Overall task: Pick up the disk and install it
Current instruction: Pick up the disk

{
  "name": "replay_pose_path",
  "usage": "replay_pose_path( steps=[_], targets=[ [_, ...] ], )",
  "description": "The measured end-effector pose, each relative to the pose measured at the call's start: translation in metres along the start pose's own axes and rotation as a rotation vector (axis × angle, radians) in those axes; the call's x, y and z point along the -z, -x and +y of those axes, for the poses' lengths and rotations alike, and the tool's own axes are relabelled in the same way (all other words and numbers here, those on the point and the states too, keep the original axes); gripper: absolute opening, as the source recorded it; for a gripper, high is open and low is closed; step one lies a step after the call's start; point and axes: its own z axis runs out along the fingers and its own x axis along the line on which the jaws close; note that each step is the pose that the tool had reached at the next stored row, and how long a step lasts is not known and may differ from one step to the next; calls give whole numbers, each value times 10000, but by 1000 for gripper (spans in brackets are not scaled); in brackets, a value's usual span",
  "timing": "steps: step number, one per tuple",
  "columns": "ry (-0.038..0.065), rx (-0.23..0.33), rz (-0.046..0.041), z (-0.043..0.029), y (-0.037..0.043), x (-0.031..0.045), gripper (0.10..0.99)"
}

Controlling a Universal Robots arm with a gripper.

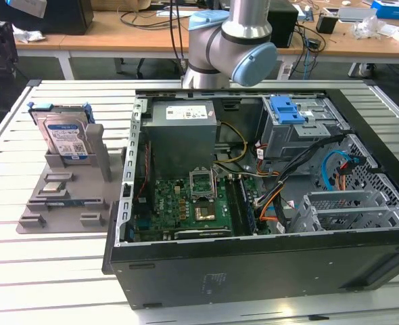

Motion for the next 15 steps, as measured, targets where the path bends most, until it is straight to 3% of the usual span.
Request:
replay_pose_path(
  steps=[1, 2, 7, 15],
  targets=[
    [0, 4, 1, 0, 0, 0, 478],
    [0, 8, 1, 0, 0, 0, 600],
    [1, 23, 28, -14, 34, 0, 600],
    [3, 92, 31, -132, 184, 0, 600]
  ],
)
